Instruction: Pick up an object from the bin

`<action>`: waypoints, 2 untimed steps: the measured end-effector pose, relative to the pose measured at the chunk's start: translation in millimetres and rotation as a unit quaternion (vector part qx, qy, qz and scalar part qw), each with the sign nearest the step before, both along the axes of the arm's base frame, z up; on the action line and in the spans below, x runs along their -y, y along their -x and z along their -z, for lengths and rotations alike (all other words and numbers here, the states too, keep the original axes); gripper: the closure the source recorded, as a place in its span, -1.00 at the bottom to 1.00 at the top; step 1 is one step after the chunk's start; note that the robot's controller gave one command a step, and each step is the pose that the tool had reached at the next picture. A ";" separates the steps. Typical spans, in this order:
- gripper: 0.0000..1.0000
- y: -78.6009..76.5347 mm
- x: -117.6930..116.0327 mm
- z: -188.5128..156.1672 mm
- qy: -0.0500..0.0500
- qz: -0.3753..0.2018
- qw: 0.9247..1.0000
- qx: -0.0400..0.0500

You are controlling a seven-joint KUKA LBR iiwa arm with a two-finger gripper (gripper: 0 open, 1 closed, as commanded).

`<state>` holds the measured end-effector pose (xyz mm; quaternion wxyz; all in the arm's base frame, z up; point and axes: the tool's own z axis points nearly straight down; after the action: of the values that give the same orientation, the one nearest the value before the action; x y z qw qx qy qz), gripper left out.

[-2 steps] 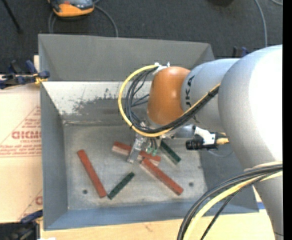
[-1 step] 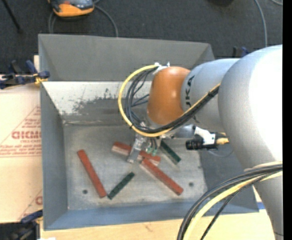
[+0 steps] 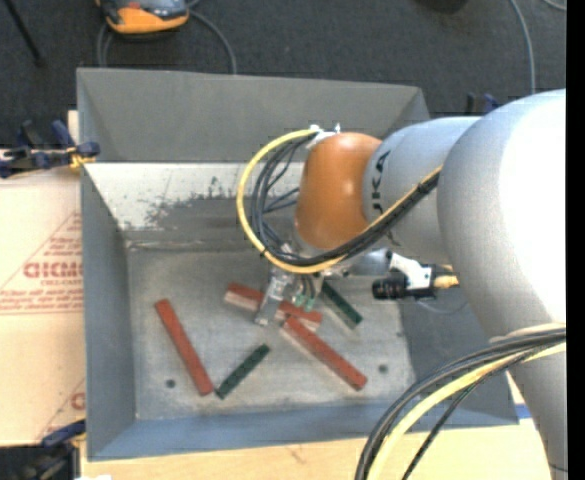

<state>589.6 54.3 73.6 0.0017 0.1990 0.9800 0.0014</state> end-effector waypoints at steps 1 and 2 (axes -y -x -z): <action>1.00 -0.3 0.1 -1.0 0.000 0.000 1.000 0.001; 1.00 0.5 0.4 -4.6 0.000 0.000 1.000 -0.001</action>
Offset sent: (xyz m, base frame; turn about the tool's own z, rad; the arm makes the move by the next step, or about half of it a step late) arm 0.0000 0.0001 0.0315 0.0000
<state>589.1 53.9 78.2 0.0011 0.1990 0.9800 0.0010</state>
